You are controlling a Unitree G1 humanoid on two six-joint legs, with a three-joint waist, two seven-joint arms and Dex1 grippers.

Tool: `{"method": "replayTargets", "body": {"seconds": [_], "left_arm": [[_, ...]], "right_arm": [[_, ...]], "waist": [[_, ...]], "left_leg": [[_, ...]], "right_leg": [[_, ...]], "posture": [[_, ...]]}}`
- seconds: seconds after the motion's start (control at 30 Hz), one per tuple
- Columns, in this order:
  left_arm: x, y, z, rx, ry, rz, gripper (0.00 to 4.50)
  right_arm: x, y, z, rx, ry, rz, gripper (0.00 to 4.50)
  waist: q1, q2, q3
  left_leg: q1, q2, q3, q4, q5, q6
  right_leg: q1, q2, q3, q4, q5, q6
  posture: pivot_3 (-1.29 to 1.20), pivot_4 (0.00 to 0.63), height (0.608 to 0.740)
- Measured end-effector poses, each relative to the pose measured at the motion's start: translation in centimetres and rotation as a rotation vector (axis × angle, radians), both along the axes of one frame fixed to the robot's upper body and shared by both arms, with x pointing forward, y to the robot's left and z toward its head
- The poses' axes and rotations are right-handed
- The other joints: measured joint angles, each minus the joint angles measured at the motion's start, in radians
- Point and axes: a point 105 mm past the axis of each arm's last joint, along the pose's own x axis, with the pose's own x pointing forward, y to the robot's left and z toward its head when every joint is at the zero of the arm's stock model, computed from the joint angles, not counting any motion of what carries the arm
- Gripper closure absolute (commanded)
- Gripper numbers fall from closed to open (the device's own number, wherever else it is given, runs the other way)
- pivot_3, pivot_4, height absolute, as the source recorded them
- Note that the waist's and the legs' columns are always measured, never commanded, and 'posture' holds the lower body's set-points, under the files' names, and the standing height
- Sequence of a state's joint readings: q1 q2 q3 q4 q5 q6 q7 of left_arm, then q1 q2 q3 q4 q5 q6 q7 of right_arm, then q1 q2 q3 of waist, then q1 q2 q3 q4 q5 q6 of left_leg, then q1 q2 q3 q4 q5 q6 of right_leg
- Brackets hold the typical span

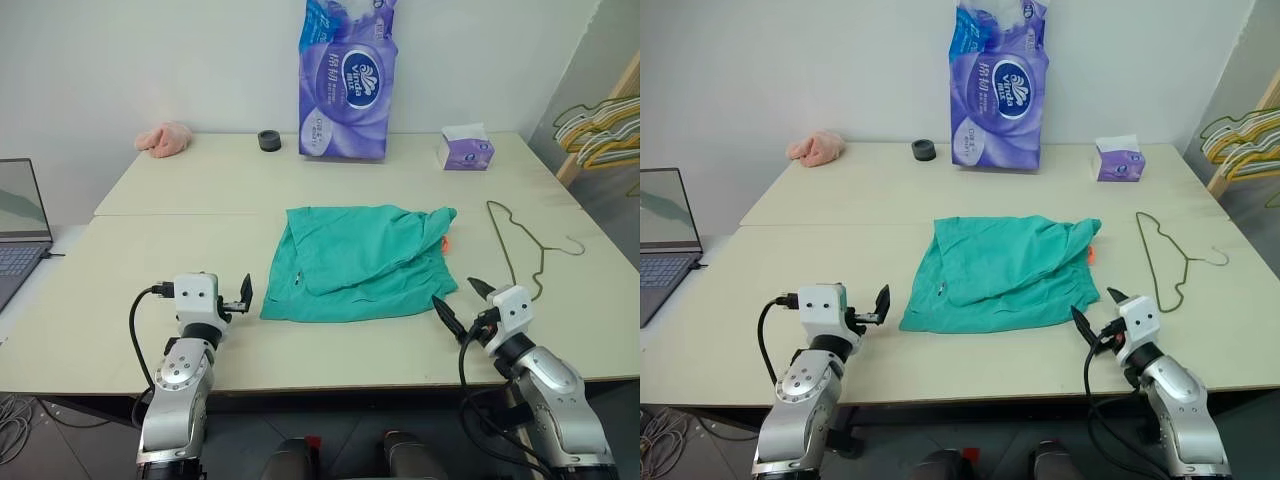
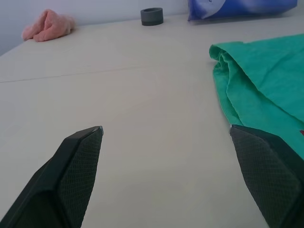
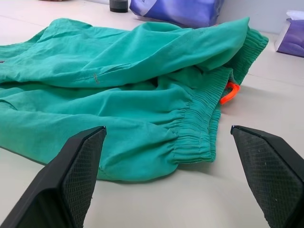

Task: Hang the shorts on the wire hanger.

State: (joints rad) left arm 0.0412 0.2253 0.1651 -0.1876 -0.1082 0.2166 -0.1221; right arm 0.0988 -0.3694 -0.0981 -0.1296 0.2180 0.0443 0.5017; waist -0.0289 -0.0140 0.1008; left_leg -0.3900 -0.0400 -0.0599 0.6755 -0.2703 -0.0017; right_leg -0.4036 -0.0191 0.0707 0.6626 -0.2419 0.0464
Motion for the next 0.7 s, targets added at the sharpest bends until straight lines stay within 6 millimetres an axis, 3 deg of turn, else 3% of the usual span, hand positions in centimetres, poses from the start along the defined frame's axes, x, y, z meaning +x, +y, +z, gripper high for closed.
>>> {"method": "replayTargets", "body": {"seconds": [0.33, 0.43, 0.7], "left_arm": [[-0.1, -0.8, -0.1, 0.051, 0.008, -0.068, 0.00], [-0.5, -2.1, -0.3, 0.098, 0.015, -0.182, 0.00], [-2.4, -6.7, -0.5, 0.334, 0.032, -0.687, 0.00]], "right_arm": [[-0.1, -0.1, 0.1, -0.027, 0.004, 0.031, 0.02], [-0.6, 0.0, 0.2, -0.059, 0.011, 0.078, 0.02], [-2.3, 1.2, 0.6, -0.189, 0.047, 0.325, 0.02]], "waist": [[-0.001, 0.000, 0.000], [-0.002, 0.000, 0.000], [-0.005, 0.001, 0.002]], "left_leg": [[0.000, 0.000, 0.000, 0.000, 0.000, 0.000], [0.000, 0.000, 0.001, 0.000, 0.000, 0.000], [0.000, 0.001, 0.001, 0.000, 0.000, 0.000]], "right_leg": [[0.000, 0.000, 0.000, 0.000, 0.000, 0.000], [0.000, 0.000, 0.000, 0.000, -0.001, 0.000], [0.000, 0.000, 0.000, -0.001, -0.005, 0.000]], "posture": [[-0.06, 0.096, 0.740], [-0.07, 0.098, 0.740], [-0.11, 0.111, 0.740]]}}
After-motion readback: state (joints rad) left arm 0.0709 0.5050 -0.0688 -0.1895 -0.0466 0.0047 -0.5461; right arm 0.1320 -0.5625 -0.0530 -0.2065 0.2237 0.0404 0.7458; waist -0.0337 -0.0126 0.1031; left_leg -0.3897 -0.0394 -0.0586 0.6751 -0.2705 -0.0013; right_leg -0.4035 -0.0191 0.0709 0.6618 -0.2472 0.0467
